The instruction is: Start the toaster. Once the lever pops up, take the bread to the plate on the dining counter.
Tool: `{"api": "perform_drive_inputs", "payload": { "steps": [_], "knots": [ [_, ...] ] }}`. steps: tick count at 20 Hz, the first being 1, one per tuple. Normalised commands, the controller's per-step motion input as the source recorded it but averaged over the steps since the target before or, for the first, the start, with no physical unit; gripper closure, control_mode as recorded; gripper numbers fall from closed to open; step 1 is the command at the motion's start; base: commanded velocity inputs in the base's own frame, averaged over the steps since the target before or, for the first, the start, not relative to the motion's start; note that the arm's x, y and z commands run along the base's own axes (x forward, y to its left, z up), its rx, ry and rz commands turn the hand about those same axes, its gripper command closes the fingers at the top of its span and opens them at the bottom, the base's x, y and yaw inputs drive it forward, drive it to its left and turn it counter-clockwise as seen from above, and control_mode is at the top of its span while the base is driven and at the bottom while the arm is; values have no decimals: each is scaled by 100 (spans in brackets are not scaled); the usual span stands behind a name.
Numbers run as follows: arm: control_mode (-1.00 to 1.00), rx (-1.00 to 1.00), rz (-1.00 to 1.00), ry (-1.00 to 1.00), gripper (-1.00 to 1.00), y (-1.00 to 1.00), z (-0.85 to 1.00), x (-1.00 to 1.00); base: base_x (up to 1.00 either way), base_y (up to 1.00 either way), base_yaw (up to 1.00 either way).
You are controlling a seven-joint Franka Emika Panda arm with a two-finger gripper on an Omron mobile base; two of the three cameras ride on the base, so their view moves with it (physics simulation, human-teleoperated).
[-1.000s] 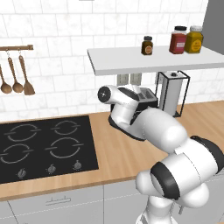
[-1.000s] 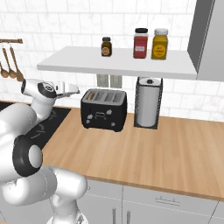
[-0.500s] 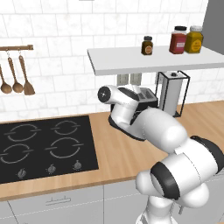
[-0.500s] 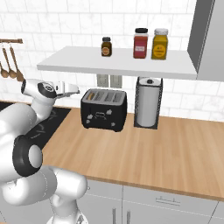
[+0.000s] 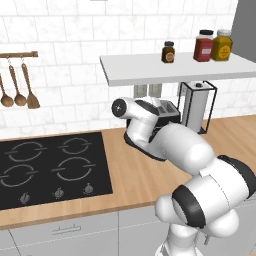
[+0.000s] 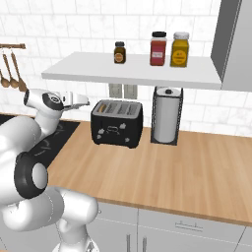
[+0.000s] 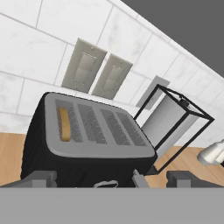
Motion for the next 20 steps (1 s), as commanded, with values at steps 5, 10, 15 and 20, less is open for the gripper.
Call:
{"api": "perform_drive_inputs", "payload": {
  "steps": [5,10,15,20],
  "knots": [
    [-100,0,0,0,-100,0,0,0,0,0,0],
    [-100,0,0,0,-100,0,0,0,0,0,0],
    [-100,0,0,0,-100,0,0,0,0,0,0],
    [-100,0,0,0,-100,0,0,0,0,0,0]
  ]
}}
